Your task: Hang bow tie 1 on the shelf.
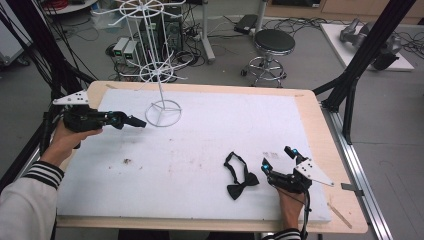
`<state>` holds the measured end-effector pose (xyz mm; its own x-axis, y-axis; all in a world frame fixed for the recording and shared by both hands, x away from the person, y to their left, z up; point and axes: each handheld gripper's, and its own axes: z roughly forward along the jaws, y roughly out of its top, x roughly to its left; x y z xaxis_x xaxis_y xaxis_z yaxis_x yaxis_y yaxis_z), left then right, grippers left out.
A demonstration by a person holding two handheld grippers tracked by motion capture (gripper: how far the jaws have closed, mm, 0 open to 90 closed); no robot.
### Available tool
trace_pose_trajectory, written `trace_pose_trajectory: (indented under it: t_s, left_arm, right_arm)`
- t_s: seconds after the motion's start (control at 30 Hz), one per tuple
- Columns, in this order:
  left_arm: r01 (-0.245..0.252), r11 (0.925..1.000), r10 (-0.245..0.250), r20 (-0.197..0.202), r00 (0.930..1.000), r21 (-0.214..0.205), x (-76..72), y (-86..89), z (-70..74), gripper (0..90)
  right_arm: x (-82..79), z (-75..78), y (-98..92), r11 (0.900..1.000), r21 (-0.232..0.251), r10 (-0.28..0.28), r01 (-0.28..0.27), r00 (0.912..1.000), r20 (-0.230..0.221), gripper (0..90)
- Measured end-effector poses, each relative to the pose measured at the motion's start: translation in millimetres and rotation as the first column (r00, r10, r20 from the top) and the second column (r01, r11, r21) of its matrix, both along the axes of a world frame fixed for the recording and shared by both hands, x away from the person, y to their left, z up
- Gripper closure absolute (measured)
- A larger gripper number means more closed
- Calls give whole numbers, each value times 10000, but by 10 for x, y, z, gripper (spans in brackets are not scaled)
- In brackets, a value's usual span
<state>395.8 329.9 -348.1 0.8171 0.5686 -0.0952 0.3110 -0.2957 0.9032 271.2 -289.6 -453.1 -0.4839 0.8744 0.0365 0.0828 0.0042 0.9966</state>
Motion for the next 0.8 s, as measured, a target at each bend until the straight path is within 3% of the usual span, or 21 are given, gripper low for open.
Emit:
trace_pose_trajectory:
  t_s: [0.2,0.5,0.8]
  left_arm:
    - [18,10000,-17,121,9999,-33,-31,-58,68,844]
    - [305,9955,-289,187,9994,-895,-65,-133,231,844]
    - [427,9939,-391,371,9985,-1015,-90,-202,330,844]
  right_arm:
    - [0,0,1,10000,2,5,-5,10000,-24,79]
    - [1,1,1,10000,-9,11,-11,10000,-19,79]
    - [0,1,1,10000,-1,11,-11,10000,-23,79]
